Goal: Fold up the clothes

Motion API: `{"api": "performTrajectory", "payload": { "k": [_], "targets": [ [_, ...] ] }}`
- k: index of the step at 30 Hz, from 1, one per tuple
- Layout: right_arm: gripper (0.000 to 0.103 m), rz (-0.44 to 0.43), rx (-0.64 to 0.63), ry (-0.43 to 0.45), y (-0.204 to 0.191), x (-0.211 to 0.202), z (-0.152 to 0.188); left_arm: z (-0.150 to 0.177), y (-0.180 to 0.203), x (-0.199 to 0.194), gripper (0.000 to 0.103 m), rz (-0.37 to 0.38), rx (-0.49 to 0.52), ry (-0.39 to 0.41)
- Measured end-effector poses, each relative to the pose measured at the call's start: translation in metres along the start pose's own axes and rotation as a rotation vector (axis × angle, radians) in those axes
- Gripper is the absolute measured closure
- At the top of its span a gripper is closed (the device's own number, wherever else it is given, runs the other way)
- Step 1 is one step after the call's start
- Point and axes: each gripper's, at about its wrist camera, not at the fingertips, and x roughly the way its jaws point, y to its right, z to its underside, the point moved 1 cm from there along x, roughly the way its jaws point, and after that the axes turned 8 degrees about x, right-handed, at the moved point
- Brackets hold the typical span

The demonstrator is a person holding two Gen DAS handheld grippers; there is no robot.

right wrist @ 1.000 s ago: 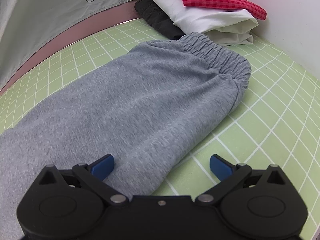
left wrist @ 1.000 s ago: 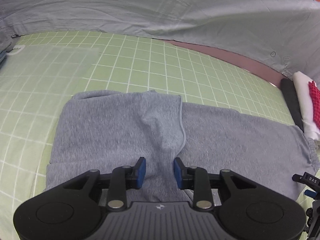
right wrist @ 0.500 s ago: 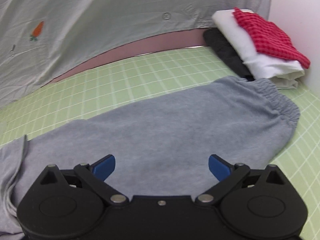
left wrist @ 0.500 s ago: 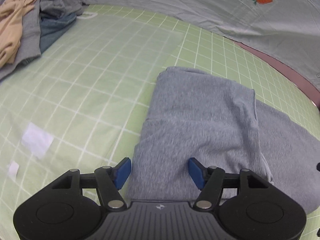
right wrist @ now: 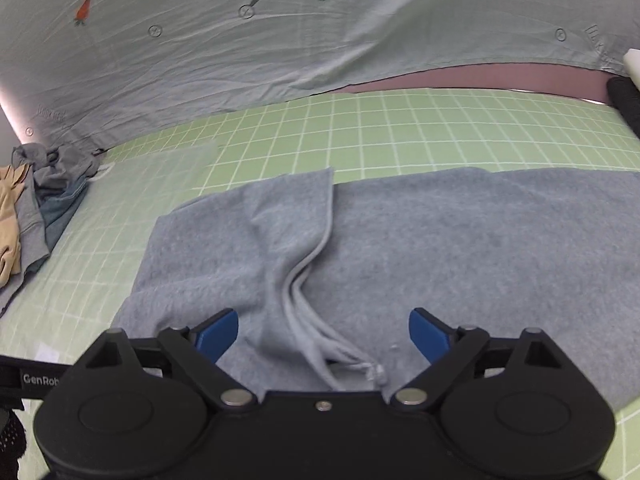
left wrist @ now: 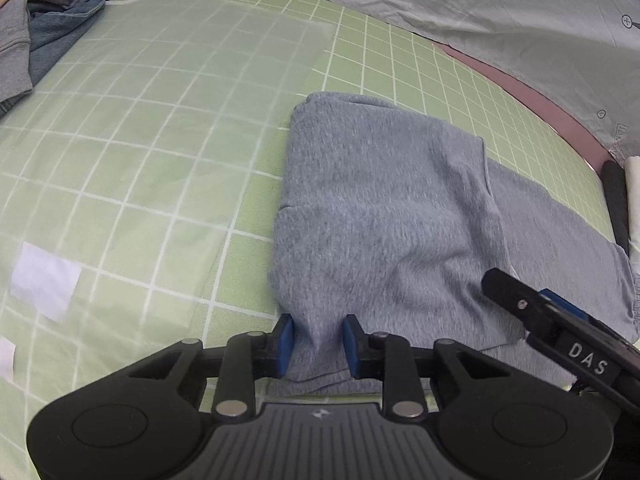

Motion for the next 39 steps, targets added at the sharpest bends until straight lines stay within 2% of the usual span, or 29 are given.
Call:
{"api": "performTrajectory", "payload": {
  "k": [1, 4, 6, 7, 8, 9, 13, 14, 17, 19, 20, 21, 22, 23, 25, 27, 29, 31, 33, 39],
  "targets": [
    [0.015, -0.004, -0.002, -0.009, -0.004, 0.003, 0.003, -0.001, -0.001, 0.001, 0.081, 0.003, 0.004, -0.002],
    [0.036, 0.027, -0.006, -0.035, -0.010, 0.013, 0.007, -0.002, -0.003, 0.001, 0.089, 0.011, 0.022, -0.001],
    [0.059, 0.033, 0.017, -0.046, -0.005, 0.017, 0.008, -0.001, -0.003, 0.002, 0.095, 0.017, 0.044, 0.004],
    [0.066, 0.017, 0.034, -0.050, -0.004, 0.014, 0.007, -0.001, -0.002, 0.001, 0.096, 0.020, 0.055, 0.009],
    [0.084, 0.002, 0.051, -0.053, -0.002, 0.012, 0.006, 0.000, -0.001, -0.002, 0.097, 0.023, 0.065, 0.015],
    [0.091, -0.013, 0.067, -0.057, -0.001, 0.009, 0.005, 0.001, 0.000, -0.005, 0.097, 0.026, 0.075, 0.021],
    [0.093, -0.084, 0.171, -0.049, 0.006, -0.015, -0.001, 0.004, -0.004, -0.027, 0.097, 0.058, 0.077, 0.057],
    [0.093, -0.087, 0.202, -0.070, 0.010, -0.017, 0.001, 0.006, -0.005, -0.027, 0.097, 0.058, 0.069, 0.050],
    [0.091, -0.064, 0.262, -0.153, 0.022, -0.015, 0.009, 0.012, -0.007, -0.018, 0.096, 0.042, 0.066, 0.014],
    [0.081, 0.001, 0.254, -0.204, 0.029, -0.003, 0.019, 0.014, -0.004, -0.013, 0.090, 0.014, 0.089, -0.008],
    [0.076, 0.000, 0.261, -0.200, 0.032, -0.002, 0.019, 0.013, -0.002, -0.013, 0.090, 0.004, 0.100, -0.013],
    [0.064, 0.005, 0.253, -0.192, 0.033, -0.005, 0.015, 0.013, -0.001, -0.014, 0.084, -0.002, 0.106, -0.015],
    [0.058, 0.012, 0.241, -0.182, 0.034, -0.008, 0.011, 0.012, 0.000, -0.016, 0.076, -0.007, 0.113, -0.017],
    [0.051, 0.028, 0.212, -0.160, 0.035, -0.012, 0.006, 0.011, 0.000, -0.017, 0.074, -0.011, 0.114, -0.018],
    [0.050, 0.041, 0.184, -0.136, 0.041, -0.015, -0.004, 0.009, -0.001, -0.018, 0.071, -0.021, 0.095, -0.020],
    [0.039, 0.047, 0.176, -0.121, 0.047, -0.016, -0.013, 0.006, 0.002, -0.021, 0.067, -0.041, 0.091, -0.004],
    [0.029, 0.057, 0.161, -0.105, 0.054, -0.018, -0.018, 0.002, 0.008, -0.025, 0.056, -0.063, 0.089, 0.020],
    [0.024, 0.072, 0.132, -0.085, 0.064, -0.023, -0.022, -0.004, 0.016, -0.027, 0.038, -0.087, 0.095, 0.041],
    [0.018, 0.089, 0.108, -0.070, 0.076, -0.026, -0.026, -0.011, 0.026, -0.026, 0.025, -0.110, 0.106, 0.060],
    [0.007, 0.174, 0.063, -0.031, 0.128, -0.036, -0.034, -0.028, 0.059, -0.005, 0.020, -0.154, 0.140, 0.055]
  ]
}}
